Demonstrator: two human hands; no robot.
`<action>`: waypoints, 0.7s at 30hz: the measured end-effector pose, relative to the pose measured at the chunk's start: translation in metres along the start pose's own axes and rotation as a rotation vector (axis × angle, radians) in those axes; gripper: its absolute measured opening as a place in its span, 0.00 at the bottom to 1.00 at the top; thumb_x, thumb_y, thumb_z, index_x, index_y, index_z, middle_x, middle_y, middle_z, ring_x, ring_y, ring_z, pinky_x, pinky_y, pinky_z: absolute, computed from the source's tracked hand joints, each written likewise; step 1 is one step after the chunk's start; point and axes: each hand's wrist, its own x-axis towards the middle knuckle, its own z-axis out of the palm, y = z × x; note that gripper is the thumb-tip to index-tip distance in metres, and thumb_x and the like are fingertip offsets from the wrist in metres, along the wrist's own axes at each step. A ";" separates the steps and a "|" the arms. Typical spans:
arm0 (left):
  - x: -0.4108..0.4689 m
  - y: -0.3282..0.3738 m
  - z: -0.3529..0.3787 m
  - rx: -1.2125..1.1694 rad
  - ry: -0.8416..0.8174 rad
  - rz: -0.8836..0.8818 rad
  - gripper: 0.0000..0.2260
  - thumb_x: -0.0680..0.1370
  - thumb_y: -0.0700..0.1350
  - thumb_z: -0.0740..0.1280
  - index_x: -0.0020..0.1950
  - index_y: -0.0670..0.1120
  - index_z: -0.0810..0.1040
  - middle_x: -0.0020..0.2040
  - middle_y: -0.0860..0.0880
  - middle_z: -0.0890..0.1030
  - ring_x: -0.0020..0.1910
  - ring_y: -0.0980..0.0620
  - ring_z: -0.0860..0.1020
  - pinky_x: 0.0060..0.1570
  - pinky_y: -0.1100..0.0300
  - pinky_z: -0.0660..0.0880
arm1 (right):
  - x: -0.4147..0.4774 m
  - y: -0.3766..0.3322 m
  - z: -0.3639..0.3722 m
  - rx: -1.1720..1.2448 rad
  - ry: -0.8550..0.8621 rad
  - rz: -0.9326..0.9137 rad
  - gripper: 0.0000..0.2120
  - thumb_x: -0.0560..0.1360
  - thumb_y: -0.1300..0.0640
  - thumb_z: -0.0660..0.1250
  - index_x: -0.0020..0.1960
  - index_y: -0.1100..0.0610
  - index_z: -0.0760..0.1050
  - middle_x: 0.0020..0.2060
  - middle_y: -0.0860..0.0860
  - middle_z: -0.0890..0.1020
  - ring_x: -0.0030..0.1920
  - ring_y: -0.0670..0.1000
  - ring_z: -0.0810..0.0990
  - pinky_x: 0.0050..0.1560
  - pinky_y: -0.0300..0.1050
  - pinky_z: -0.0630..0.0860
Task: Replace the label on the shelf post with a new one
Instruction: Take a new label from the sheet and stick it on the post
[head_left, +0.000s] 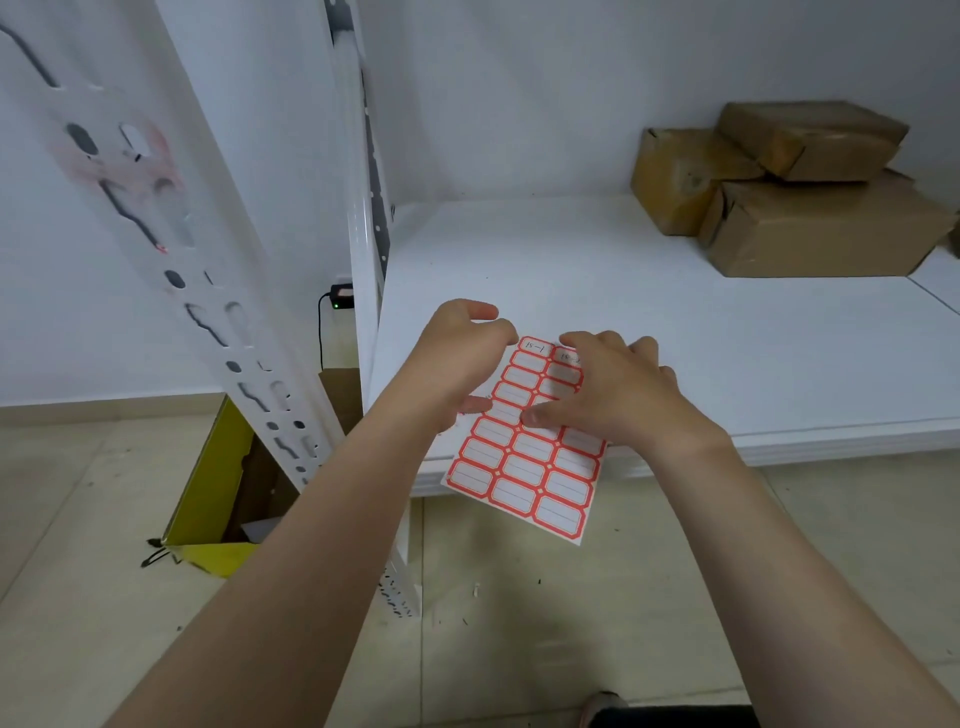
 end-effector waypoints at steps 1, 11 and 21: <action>-0.001 0.000 0.000 -0.004 -0.016 -0.016 0.16 0.85 0.44 0.65 0.73 0.51 0.71 0.63 0.49 0.75 0.65 0.44 0.75 0.61 0.40 0.81 | -0.001 0.000 -0.001 0.003 -0.004 -0.018 0.46 0.72 0.32 0.77 0.82 0.43 0.60 0.79 0.49 0.69 0.79 0.60 0.63 0.75 0.64 0.66; -0.011 -0.013 -0.003 0.170 -0.065 0.034 0.18 0.84 0.46 0.66 0.74 0.49 0.71 0.49 0.54 0.77 0.51 0.53 0.79 0.56 0.50 0.83 | -0.020 0.003 -0.002 -0.090 -0.178 -0.181 0.61 0.65 0.37 0.84 0.85 0.40 0.49 0.80 0.49 0.61 0.79 0.59 0.56 0.76 0.58 0.62; -0.026 -0.024 -0.010 0.096 -0.075 0.025 0.22 0.82 0.43 0.70 0.75 0.47 0.70 0.44 0.52 0.82 0.41 0.52 0.85 0.46 0.54 0.85 | -0.029 -0.001 0.008 -0.026 -0.008 -0.282 0.64 0.65 0.43 0.86 0.84 0.39 0.43 0.74 0.52 0.64 0.76 0.59 0.59 0.78 0.59 0.58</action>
